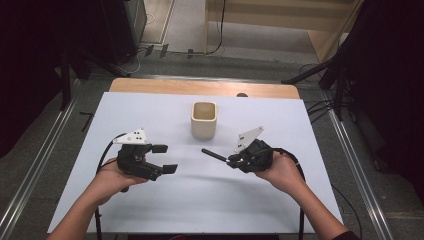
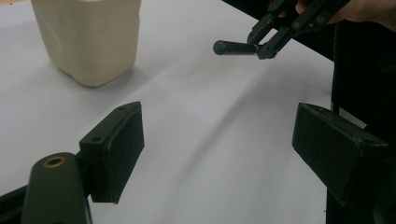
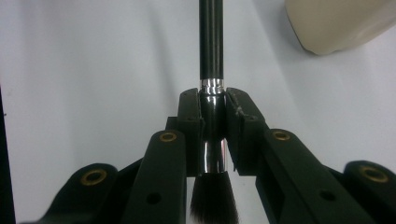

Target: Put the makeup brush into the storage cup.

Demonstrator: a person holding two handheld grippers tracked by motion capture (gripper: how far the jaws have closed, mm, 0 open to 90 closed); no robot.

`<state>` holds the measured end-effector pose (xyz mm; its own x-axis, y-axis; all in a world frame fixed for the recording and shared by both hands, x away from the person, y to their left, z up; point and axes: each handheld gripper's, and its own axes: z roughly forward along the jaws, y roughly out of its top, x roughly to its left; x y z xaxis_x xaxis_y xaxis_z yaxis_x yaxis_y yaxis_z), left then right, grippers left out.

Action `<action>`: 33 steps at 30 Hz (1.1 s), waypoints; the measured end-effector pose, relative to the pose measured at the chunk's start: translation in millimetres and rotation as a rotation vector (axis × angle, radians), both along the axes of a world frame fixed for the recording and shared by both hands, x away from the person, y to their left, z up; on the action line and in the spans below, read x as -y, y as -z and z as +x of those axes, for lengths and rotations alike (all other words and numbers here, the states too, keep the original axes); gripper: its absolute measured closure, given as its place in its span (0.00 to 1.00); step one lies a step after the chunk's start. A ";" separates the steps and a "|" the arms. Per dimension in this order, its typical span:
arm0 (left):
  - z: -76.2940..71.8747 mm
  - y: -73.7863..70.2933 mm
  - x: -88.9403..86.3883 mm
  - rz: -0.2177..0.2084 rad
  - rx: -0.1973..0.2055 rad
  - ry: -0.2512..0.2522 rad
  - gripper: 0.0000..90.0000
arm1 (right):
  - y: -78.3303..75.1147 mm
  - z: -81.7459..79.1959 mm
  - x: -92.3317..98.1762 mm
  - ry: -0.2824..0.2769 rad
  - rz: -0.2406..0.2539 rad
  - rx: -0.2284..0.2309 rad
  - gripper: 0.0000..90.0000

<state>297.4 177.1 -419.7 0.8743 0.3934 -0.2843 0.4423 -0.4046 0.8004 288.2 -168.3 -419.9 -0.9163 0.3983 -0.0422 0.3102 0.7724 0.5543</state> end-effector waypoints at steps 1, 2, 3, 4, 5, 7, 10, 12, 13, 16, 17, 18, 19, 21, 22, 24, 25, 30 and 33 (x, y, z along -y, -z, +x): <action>0.0 -0.1 1.2 0.004 0.001 0.002 0.20 | -0.3 0.6 -1.5 -0.009 -0.006 0.001 0.86; 0.4 -0.1 2.5 0.008 -0.001 0.008 0.20 | -0.4 1.0 -3.2 -0.015 -0.009 0.007 0.86; 0.7 0.1 3.9 0.008 -0.004 0.009 0.20 | -0.9 1.0 -5.1 -0.016 -0.019 0.007 0.86; 0.8 0.1 5.1 0.009 -0.007 0.011 0.20 | -1.0 1.5 -7.1 -0.031 -0.028 0.018 0.86; 1.1 0.3 6.1 0.011 -0.012 0.019 0.20 | -1.7 0.6 -9.2 -0.031 -0.043 0.027 0.86; 1.6 1.3 8.4 0.017 -0.021 0.018 0.20 | -2.2 0.7 -12.7 -0.046 -0.052 0.039 0.86; 2.8 3.2 10.5 0.027 -0.037 0.028 0.20 | -3.0 0.4 -17.1 -0.053 -0.068 0.045 0.86; 3.3 4.4 12.0 0.030 -0.044 0.033 0.20 | -3.0 1.4 -19.8 -0.079 -0.079 0.051 0.86; 3.8 4.9 12.8 0.033 -0.049 0.040 0.20 | -3.5 0.5 -21.2 -0.072 -0.087 0.045 0.86; 4.4 6.8 16.5 0.043 -0.062 0.058 0.20 | -3.3 0.7 -25.5 -0.096 -0.094 0.046 0.86; 4.6 7.2 17.6 0.046 -0.063 0.063 0.20 | -3.0 0.8 -27.1 -0.110 -0.097 0.041 0.86; 4.9 7.9 19.3 0.049 -0.067 0.069 0.20 | -2.8 0.5 -28.2 -0.109 -0.100 0.036 0.86; 4.8 8.4 20.6 0.049 -0.070 0.069 0.20 | -2.5 1.9 -29.7 -0.125 -0.106 0.047 0.86; 5.4 9.5 23.4 0.054 -0.076 0.079 0.20 | -1.9 2.0 -32.0 -0.133 -0.108 0.043 0.86; 5.4 10.1 24.7 0.054 -0.081 0.086 0.20 | -1.5 2.6 -32.9 -0.148 -0.108 0.043 0.86; 5.2 10.9 26.9 0.062 -0.083 0.095 0.20 | -1.2 1.7 -34.5 -0.161 -0.098 0.018 0.86; 5.2 11.5 27.9 0.062 -0.085 0.100 0.20 | -1.0 2.6 -35.1 -0.172 -0.091 0.004 0.86; 5.3 13.5 31.9 0.068 -0.086 0.127 0.20 | -1.3 6.8 -37.5 -0.215 -0.095 -0.035 0.86; 5.7 14.7 33.9 0.069 -0.087 0.130 0.20 | -2.2 10.3 -40.0 -0.240 -0.097 -0.044 0.86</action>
<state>303.1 143.2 -434.4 0.8923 0.2998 -0.3375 0.4492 -0.5157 0.7295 298.5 -128.3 -417.7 -0.9859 0.1649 -0.0279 0.1333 0.8756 0.4642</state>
